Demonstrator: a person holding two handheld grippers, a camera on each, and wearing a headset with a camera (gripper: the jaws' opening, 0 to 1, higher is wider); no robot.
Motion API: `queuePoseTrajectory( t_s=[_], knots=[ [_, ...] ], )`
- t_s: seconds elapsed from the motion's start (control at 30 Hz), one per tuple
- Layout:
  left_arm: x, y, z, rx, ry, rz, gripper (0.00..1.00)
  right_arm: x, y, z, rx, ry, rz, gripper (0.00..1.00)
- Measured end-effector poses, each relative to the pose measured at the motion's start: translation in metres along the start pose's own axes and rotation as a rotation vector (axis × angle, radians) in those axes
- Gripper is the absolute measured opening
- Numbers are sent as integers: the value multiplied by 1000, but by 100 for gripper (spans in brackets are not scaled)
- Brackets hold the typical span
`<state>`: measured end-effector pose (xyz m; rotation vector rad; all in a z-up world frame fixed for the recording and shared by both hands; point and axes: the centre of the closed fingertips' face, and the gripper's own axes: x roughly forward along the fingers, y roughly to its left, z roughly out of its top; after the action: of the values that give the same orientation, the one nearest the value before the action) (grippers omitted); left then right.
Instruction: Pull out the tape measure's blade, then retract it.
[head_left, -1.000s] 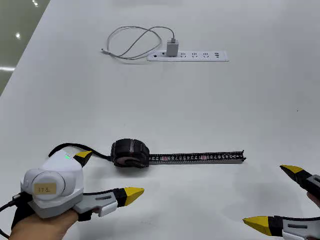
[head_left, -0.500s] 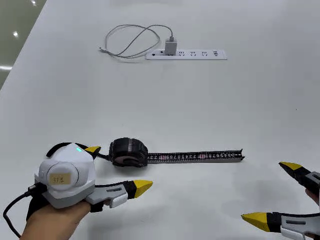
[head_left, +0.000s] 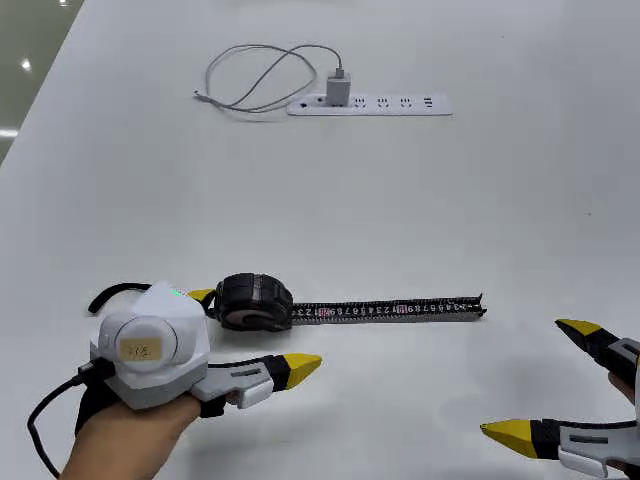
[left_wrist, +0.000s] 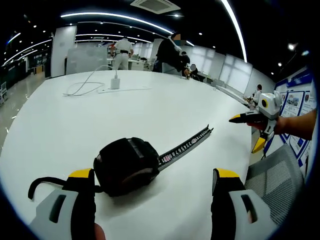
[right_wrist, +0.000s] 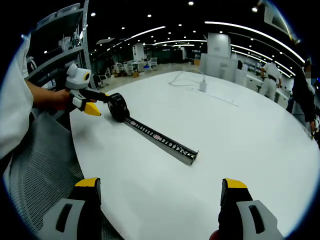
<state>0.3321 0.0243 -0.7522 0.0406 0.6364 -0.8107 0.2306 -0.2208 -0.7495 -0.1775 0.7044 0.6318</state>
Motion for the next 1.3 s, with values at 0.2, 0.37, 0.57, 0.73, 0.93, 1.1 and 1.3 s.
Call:
queuePoseTrajectory(
  t_s=[0.2,0.37,0.57,0.73,0.93,1.1,1.3],
  knots=[
    [3,-1,-1,9,7,35,95,2,0,1,-4,2,0,99],
    [6,2,1,-22,1,75,94,2,-2,1,-17,16,5,93],
    [10,-1,1,-19,6,119,97,4,-8,6,-39,26,9,90],
    [11,3,2,-24,12,166,94,8,-14,13,-75,42,24,86],
    [12,7,2,-30,2,197,91,15,-27,23,-128,58,46,78],
    [13,12,3,-47,-3,224,86,24,-37,27,-175,87,80,73],
    [16,13,4,-69,-15,256,86,32,-45,29,-232,124,116,68]
  ],
)
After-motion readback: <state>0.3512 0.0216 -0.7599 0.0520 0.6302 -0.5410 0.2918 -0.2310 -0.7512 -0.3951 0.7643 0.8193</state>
